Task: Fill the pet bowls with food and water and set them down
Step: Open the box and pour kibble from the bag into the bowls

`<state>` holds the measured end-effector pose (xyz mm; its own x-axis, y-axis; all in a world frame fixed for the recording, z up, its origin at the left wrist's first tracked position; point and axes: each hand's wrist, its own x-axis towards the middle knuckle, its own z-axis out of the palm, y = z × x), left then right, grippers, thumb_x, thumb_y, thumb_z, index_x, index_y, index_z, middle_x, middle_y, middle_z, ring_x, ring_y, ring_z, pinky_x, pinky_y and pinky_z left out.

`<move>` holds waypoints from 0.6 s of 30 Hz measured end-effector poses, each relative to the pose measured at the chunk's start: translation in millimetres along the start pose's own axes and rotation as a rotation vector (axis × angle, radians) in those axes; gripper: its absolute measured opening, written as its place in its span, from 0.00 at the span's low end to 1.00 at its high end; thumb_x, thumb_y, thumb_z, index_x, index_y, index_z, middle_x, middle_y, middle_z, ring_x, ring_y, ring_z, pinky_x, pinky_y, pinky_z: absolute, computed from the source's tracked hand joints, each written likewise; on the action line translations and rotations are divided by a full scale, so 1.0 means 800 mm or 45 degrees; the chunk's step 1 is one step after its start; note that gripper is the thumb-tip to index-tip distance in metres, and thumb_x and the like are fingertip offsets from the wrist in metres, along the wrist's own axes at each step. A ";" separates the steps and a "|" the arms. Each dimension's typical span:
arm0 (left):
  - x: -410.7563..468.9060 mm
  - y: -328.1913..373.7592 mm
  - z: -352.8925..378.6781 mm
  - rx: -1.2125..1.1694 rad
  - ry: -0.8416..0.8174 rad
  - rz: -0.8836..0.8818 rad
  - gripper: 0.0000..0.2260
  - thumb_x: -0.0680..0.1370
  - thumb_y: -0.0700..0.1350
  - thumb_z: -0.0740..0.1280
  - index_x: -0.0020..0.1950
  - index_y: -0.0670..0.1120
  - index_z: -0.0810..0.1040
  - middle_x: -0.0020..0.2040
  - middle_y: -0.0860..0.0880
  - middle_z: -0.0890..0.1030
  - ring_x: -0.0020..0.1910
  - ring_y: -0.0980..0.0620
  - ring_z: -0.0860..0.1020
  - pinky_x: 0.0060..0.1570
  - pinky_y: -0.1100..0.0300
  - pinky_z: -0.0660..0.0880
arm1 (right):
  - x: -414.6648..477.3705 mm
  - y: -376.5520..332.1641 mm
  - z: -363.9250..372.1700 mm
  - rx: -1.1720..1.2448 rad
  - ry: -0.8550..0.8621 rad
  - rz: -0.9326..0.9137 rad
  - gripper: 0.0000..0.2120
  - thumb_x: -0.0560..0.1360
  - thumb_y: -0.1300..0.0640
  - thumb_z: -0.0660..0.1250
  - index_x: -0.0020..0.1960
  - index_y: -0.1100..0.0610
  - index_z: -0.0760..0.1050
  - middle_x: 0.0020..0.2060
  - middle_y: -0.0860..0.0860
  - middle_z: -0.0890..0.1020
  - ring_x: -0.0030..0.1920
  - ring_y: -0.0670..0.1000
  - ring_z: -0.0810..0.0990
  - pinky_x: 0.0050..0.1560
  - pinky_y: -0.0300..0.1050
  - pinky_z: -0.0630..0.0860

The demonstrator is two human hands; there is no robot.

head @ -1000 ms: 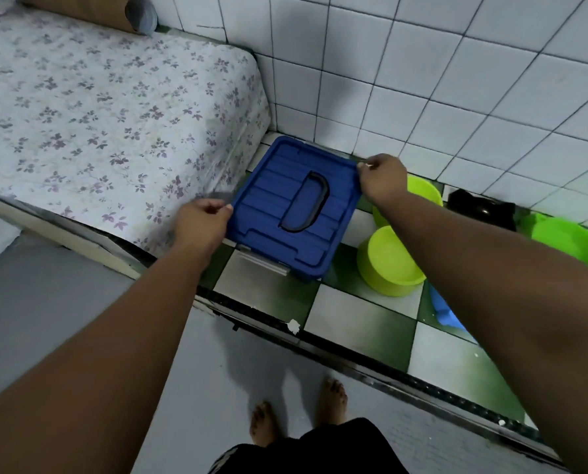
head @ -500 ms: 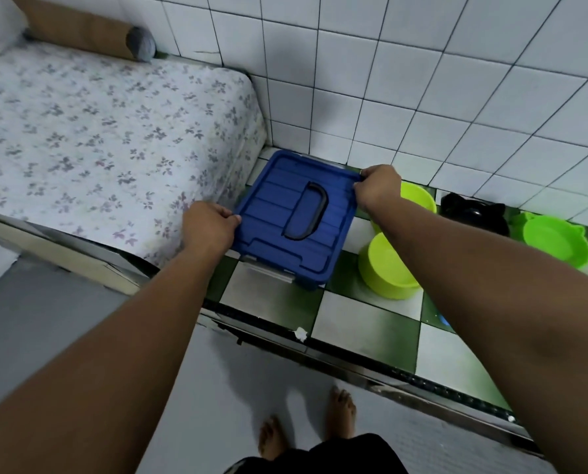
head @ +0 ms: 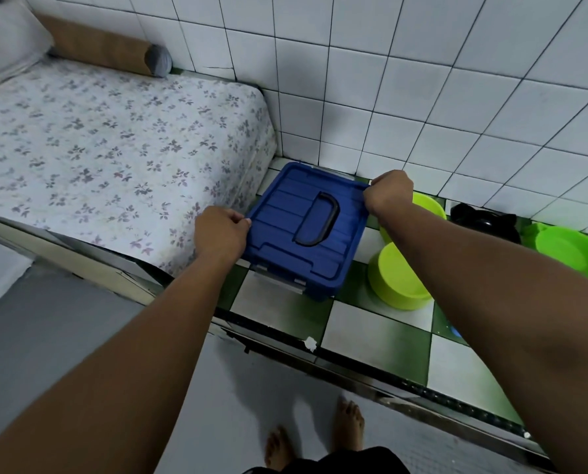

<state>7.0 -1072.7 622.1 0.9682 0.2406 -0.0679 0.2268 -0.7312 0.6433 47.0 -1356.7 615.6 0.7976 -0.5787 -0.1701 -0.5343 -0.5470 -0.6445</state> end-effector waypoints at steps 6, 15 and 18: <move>-0.016 -0.010 0.006 -0.055 0.051 0.074 0.09 0.82 0.46 0.68 0.56 0.42 0.84 0.49 0.45 0.85 0.45 0.50 0.81 0.46 0.59 0.74 | -0.004 -0.005 -0.003 -0.105 -0.046 0.002 0.14 0.67 0.65 0.68 0.33 0.58 0.63 0.32 0.53 0.67 0.40 0.53 0.68 0.27 0.39 0.62; -0.014 0.001 0.004 0.006 -0.010 0.072 0.11 0.84 0.48 0.63 0.58 0.42 0.79 0.48 0.47 0.80 0.45 0.50 0.76 0.45 0.57 0.71 | 0.001 -0.002 -0.007 -0.154 -0.127 0.005 0.15 0.68 0.58 0.75 0.36 0.59 0.67 0.41 0.54 0.76 0.40 0.53 0.76 0.27 0.41 0.67; -0.011 0.007 0.000 -0.030 -0.052 0.086 0.12 0.84 0.46 0.61 0.60 0.41 0.80 0.50 0.44 0.82 0.45 0.50 0.77 0.48 0.57 0.73 | 0.003 -0.001 -0.009 -0.147 -0.133 0.014 0.15 0.68 0.57 0.74 0.36 0.59 0.68 0.38 0.53 0.75 0.34 0.50 0.73 0.25 0.40 0.65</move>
<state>-0.6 -1079.2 626.7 0.9849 0.1645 -0.0549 0.1589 -0.7294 0.6654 47.3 -1361.6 621.0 0.8130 -0.5222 -0.2575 -0.5671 -0.6102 -0.5532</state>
